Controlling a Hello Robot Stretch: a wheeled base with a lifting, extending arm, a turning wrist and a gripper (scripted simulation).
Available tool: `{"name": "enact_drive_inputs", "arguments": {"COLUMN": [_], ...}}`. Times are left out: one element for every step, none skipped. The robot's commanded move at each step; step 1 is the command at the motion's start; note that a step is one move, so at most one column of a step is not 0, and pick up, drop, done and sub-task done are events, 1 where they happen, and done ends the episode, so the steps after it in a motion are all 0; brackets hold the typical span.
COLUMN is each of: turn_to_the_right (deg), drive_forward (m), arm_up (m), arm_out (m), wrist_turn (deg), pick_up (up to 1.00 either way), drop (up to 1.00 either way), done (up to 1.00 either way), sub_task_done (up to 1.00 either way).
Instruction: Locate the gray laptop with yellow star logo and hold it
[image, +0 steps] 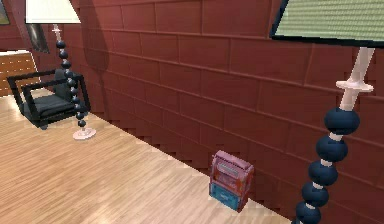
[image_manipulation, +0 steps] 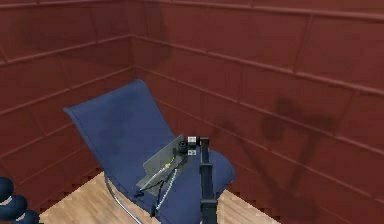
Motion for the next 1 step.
{"name": "enact_drive_inputs", "arguments": {"turn_to_the_right": [0.0], "drive_forward": [0.0], "arm_up": [0.0], "arm_out": [0.0], "wrist_turn": [45.0], "pick_up": [0.0], "drop": [0.0], "done": [0.0], "sub_task_done": [0.0]}}
